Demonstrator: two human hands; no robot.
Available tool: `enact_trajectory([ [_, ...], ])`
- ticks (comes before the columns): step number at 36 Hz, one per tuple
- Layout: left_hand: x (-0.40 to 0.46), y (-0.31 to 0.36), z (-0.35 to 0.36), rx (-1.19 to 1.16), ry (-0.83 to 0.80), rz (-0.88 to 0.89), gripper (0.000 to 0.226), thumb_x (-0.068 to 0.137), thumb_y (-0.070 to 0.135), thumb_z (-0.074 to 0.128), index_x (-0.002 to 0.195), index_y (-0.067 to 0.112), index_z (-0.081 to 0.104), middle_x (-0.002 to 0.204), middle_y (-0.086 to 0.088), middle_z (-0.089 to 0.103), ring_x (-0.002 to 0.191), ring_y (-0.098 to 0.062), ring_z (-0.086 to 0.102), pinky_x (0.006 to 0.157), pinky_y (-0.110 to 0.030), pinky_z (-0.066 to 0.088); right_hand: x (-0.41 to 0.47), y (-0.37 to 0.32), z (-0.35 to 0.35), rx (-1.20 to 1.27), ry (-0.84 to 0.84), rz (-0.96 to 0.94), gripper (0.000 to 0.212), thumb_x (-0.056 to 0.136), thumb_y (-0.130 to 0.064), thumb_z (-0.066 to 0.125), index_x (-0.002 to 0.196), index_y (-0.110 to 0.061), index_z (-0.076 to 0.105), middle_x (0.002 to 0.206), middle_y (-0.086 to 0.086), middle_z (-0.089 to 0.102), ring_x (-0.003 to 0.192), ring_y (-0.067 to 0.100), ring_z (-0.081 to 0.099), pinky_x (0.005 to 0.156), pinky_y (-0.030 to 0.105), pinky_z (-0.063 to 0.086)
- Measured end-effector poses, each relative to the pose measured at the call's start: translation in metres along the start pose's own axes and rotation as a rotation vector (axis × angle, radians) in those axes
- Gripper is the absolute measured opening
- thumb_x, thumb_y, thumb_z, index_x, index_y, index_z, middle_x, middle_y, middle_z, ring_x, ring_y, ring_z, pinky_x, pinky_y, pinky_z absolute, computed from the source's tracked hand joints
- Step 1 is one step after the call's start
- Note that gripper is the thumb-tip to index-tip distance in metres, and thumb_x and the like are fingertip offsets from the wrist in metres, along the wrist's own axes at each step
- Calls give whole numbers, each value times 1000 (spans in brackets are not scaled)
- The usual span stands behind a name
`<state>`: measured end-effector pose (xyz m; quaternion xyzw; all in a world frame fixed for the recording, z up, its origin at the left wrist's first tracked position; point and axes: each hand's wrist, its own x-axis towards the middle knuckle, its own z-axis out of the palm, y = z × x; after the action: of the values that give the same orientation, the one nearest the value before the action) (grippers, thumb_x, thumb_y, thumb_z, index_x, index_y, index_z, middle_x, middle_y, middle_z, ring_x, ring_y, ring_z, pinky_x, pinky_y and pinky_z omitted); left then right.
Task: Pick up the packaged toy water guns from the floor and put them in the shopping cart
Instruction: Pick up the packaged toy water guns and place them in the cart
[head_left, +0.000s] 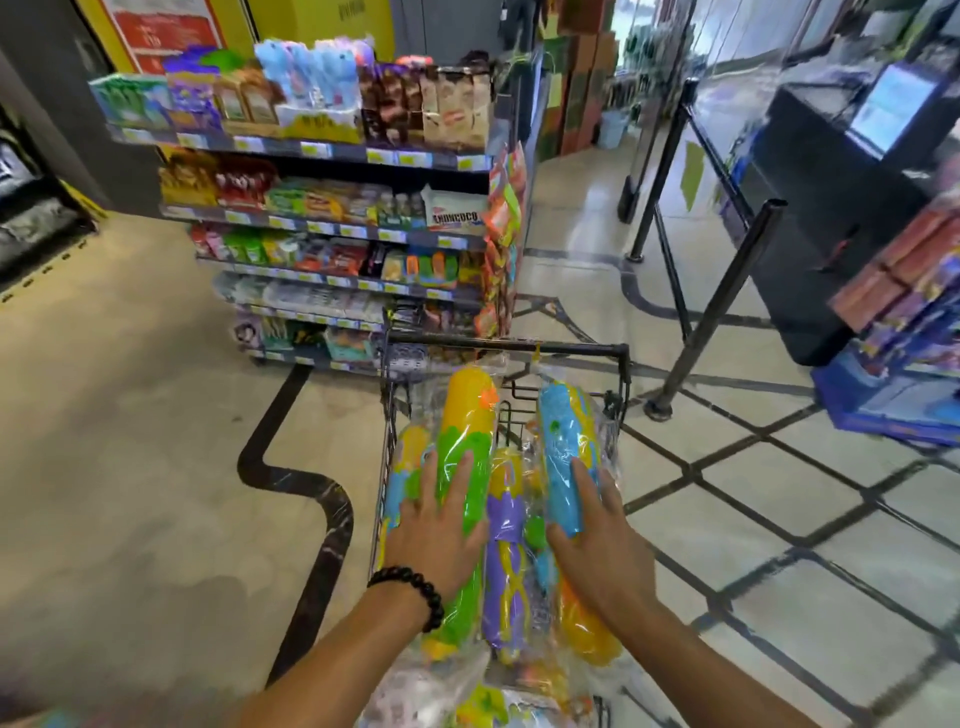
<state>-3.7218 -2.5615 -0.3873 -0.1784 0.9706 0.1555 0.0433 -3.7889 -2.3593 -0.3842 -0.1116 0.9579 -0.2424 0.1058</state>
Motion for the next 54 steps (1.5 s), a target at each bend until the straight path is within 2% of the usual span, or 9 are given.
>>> enact_trajectory([
  [4, 16, 3, 18, 12, -47, -19, 87, 97, 59, 43, 153, 48, -22, 166, 5, -26, 132, -40, 44, 97, -50, 51, 20, 8, 14, 14, -51, 29, 83, 95, -51, 53, 157, -53, -3, 170, -13, -1, 130, 21, 56, 86, 41, 54],
  [7, 27, 11, 29, 4, -106, -36, 86, 98, 56, 45, 154, 49, -20, 164, 7, -29, 125, -39, 46, 92, -46, 52, 33, 15, 26, 11, -66, 22, 83, 94, -51, 51, 155, -54, -5, 170, -13, -3, 117, 20, 64, 81, 40, 57],
  [12, 41, 13, 58, 9, -198, -100, 84, 99, 57, 46, 156, 47, -16, 167, 3, -22, 134, -41, 40, 99, -49, 48, 46, 20, 45, -36, -94, 45, 80, 96, -48, 49, 159, -46, -1, 171, -10, -6, 121, 24, 61, 81, 39, 56],
  [22, 71, 8, 104, 72, -292, -100, 79, 101, 59, 40, 158, 43, -11, 169, 4, -17, 134, -41, 40, 107, -49, 43, 60, 25, 97, -81, -141, 55, 82, 97, -48, 52, 161, -42, 3, 170, -13, -9, 132, 27, 50, 92, 41, 56],
  [27, 73, -1, 130, 46, -304, -112, 76, 100, 62, 38, 156, 49, -12, 169, 9, -14, 137, -42, 37, 107, -50, 43, 60, 37, 119, -113, -173, -3, 73, 100, -51, 46, 161, -40, 8, 169, -18, -12, 138, 26, 40, 89, 40, 57],
  [40, 77, -9, 142, 2, -325, -97, 73, 100, 67, 29, 154, 50, -17, 168, 10, -14, 144, -40, 27, 104, -53, 48, 68, 43, 137, -166, -221, -6, 75, 102, -61, 39, 160, -43, -5, 167, -19, -20, 143, 34, 34, 95, 42, 56],
  [43, 77, -8, 136, -28, -350, -107, 72, 101, 63, 33, 156, 50, -13, 168, 12, -16, 147, -41, 22, 106, -53, 46, 69, 44, 132, -123, -254, -13, 74, 103, -58, 40, 161, -43, -4, 167, -19, -21, 147, 34, 30, 106, 44, 50],
  [48, 71, -6, 114, -69, -342, -76, 68, 102, 60, 34, 157, 49, -6, 168, 14, -12, 152, -40, 16, 113, -54, 39, 67, 42, 113, -53, -253, -23, 73, 104, -53, 44, 161, -45, -1, 170, -14, -10, 146, 34, 31, 111, 46, 44],
  [54, 66, 7, 68, 62, -231, -2, 65, 103, 57, 33, 158, 45, 0, 168, 6, 8, 149, -31, 21, 105, -45, 46, 64, 22, 71, -51, -188, -94, 70, 103, -54, 43, 162, -40, 7, 169, -5, 13, 149, 26, 28, 110, 44, 45],
])
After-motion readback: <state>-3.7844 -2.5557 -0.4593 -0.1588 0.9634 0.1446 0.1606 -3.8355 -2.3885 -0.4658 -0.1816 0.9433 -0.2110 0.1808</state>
